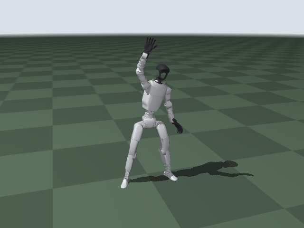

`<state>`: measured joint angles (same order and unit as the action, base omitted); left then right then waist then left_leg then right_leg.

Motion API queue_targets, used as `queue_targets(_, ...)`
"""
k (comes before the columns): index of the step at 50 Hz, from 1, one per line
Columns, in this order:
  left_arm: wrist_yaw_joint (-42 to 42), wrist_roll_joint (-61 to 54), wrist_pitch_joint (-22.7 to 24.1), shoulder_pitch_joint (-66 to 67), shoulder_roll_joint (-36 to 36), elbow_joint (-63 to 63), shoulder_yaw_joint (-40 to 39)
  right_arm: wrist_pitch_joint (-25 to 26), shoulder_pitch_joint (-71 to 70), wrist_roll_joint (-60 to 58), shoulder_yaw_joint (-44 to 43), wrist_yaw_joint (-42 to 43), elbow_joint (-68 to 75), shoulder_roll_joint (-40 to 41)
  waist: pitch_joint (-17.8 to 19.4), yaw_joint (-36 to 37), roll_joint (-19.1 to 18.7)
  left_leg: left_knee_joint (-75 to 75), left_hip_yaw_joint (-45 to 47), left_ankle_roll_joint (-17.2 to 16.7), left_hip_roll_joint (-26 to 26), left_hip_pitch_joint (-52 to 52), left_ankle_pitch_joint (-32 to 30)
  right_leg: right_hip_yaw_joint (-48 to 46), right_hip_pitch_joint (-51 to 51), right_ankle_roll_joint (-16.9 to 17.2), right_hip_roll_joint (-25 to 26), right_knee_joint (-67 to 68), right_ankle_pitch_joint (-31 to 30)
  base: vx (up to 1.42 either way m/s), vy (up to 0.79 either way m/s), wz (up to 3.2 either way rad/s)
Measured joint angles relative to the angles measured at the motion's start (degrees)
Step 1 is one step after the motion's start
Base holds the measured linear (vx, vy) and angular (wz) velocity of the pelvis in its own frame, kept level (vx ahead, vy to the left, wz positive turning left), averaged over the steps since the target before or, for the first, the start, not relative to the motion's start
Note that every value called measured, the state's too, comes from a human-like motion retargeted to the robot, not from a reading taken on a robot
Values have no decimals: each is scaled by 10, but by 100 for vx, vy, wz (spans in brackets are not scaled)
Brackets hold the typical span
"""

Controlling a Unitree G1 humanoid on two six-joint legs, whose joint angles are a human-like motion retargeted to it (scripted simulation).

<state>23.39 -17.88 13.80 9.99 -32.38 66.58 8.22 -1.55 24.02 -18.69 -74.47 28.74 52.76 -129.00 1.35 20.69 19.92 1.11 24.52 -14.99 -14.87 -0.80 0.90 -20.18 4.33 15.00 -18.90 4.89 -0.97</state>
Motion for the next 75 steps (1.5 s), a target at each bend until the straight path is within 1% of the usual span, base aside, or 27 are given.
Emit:
queue_targets(3, 2, 5, -3, 3, 18, -4, 0, -6, 29, 27, -34, -18, 58, 0, -13, -28, -51, -27, 25, 0, -40, 5, -23, 31, 18, 0, 39, -6, 1, -11, -51, -109)
queue_targets(5, -6, 7, -6, 5, 28, -13, 9, -6, 47, 39, -51, -28, 99, 0, -14, -47, -86, -47, 37, 0, -66, 7, -43, 49, 26, 0, 63, -2, 3, -6, -50, -88)
queue_targets(8, -45, 32, -15, 7, 34, -32, 36, 1, 76, 59, -73, -38, 165, 0, -11, -78, -136, -76, 54, 4, -85, 8, -77, 65, 31, 0, 79, 6, 6, -2, -38, -61)
queue_targets(10, -85, 66, -23, 5, 24, -48, 61, 7, 97, 76, -86, -42, 200, 20, -7, -97, -162, -91, 68, 9, -86, 10, -100, 71, 30, 0, 79, 7, 5, 1, -24, -35)
queue_targets(14, -175, 138, -33, -13, -20, -84, 105, 18, 142, 118, -113, -50, 240, 74, 0, -129, -211, -108, 100, 21, -71, 9, -141, 80, 17, 0, 60, -4, 1, 3, -11, -14)
queue_targets(18, -229, 132, -47, -46, -66, -91, 116, 29, 195, 166, -145, -48, 236, 120, 3, -163, -269, -109, 105, 30, -45, 7, -169, 86, 0, 0, 32, -23, 0, 0, 0, 0)
queue_targets(20, -228, 106, -61, -68, -91, -75, 113, 35, 228, 185, -164, -41, 222, 137, 4, -178, -300, -107, 96, 32, -30, 7, -181, 89, -6, 0, 18, -31, 0, 0, 0, 0)
queue_targets(23, -202, 83, -73, -106, -139, -39, 112, 46, 290, 200, -202, -29, 205, 146, 6, -197, -346, -99, 77, 29, -12, 8, -201, 97, -6, 0, 2, -34, 6, 0, 1, -7)
queue_targets(27, -157, 110, -61, -154, -219, -5, 114, 53, 406, 212, -282, -20, 212, 128, 9, -207, -393, -91, 51, 19, 1, 7, -230, 116, 7, 0, -8, -27, 21, -1, 2, -39)
queue_targets(28, -145, 122, -57, -166, -238, -1, 109, 54, 415, 213, -290, -21, 218, 120, 13, -208, -402, -90, 43, 17, 2, 7, -236, 122, 11, 0, -9, -24, 24, -1, 1, -50)
queue_targets(32, -98, 152, -46, -237, -285, 5, 82, 57, 418, 227, -259, -40, 230, 114, 24, -195, -432, -100, 7, 12, 7, 7, -246, 143, 19, 0, -11, -22, 28, -1, 2, -49)
queue_targets(35, -67, 146, -39, -295, -294, -11, 59, 65, 418, 231, -224, -63, 243, 122, 28, -179, -446, -114, -17, 12, 9, 8, -239, 153, 19, 0, -12, -26, 19, -1, 4, -34)
queue_targets(37, -51, 134, -32, -330, -288, -34, 50, 71, 418, 238, -217, -80, 263, 128, 28, -168, -450, -121, -23, 12, 11, 9, -229, 155, 18, 0, -13, -29, 9, -1, 6, -16)
queue_targets(41, -49, 93, -18, -374, -256, -97, 53, 85, 418, 264, -224, -115, 306, 133, 26, -152, -450, -128, -13, 14, 11, 6, -193, 154, 16, 0, -15, -35, -7, 0, 9, 2)
queue_targets(44, -66, 63, -11, -373, -223, -153, 67, 91, 418, 276, -233, -115, 322, 129, 22, -151, -445, -131, 7, 18, 5, -3, -150, 146, 10, 0, -12, -37, -10, 1, 14, 16)
queue_targets(45, -74, 56, -9, -367, -213, -174, 73, 92, 418, 278, -236, -110, 325, 127, 20, -152, -441, -131, 15, 19, 2, -6, -133, 143, 8, 0, -10, -37, -10, 1, 16, 25)
queue_targets(48, -106, 44, -9, -338, -192, -239, 99, 93, 418, 275, -250, -87, 323, 123, 10, -158, -413, -124, 37, 24, -7, -17, -78, 128, 2, 0, -1, -35, -9, 0, 17, 36)
queue_targets(50, -131, 41, -13, -312, -180, -279, 118, 93, 418, 270, -261, -70, 319, 121, 1, -164, -388, -116, 49, 28, -15, -23, -39, 115, -1, 0, 7, -32, -9, 0, 19, 51)
queue_targets(53, -177, 42, -30, -267, -159, -323, 145, 91, 418, 261, -284, -47, 312, 117, -14, -174, -340, -100, 55, 35, -24, -28, 14, 90, -3, 0, 16, -24, -10, -1, 22, 62)
queue_targets(57, -215, 61, -52, -198, -116, -309, 171, 84, 418, 249, -312, -36, 299, 112, -29, -178, -262, -72, 45, 42, -24, -35, 57, 60, -1, 0, 15, -2, -28, -3, 28, 54)
queue_targets(60, -197, 79, -69, -145, -62, -241, 166, 80, 418, 253, -339, -33, 277, 106, -34, -171, -203, -53, 32, 38, -20, -43, 65, 48, 5, 0, 10, 22, -62, -4, 31, 39)
queue_targets(62, -157, 94, -58, -111, -43, -183, 154, 64, 416, 197, -368, -1, 304, 81, -36, -169, -165, -45, 22, 31, -22, -46, 65, 50, 14, 0, 10, 43, -93, -6, 29, 38)
queue_targets(64, -118, 94, -64, -77, -12, -132, 123, 53, 399, 189, -375, 8, 273, 71, -37, -164, -139, -43, 12, 24, -32, -45, 66, 63, 23, 0, 20, 58, -131, -6, 25, 40)
queue_targets(67, -67, 71, -65, -38, 29, -73, 76, 52, 339, 163, -339, 12, 212, 44, -37, -167, -115, -42, -12, 16, -55, -39, 65, 101, 33, 0, 50, 74, -186, -4, 15, 61)
queue_targets(70, -42, 45, -56, -1, 52, -58, 51, 46, 231, 111, -248, 19, 148, 2, -32, -173, -105, -38, -43, 4, -80, -35, 62, 158, 28, 0, 95, 75, -224, 2, 6, 89)
queue_targets(72, -40, 35, -48, 13, 44, -62, 57, 45, 170, 70, -188, 27, 84, 0, -25, -167, -88, -33, -65, 2, -86, -34, 59, 197, 18, 0, 118, 71, -240, 7, 7, 102)
queue_targets(75, -47, 34, -38, 26, 16, -71, 71, 45, 84, 0, -96, 38, -18, 0, -14, -154, -57, -23, -95, 2, -86, -34, 57, 237, 4, 0, 137, 66, -257, 10, 11, 94)
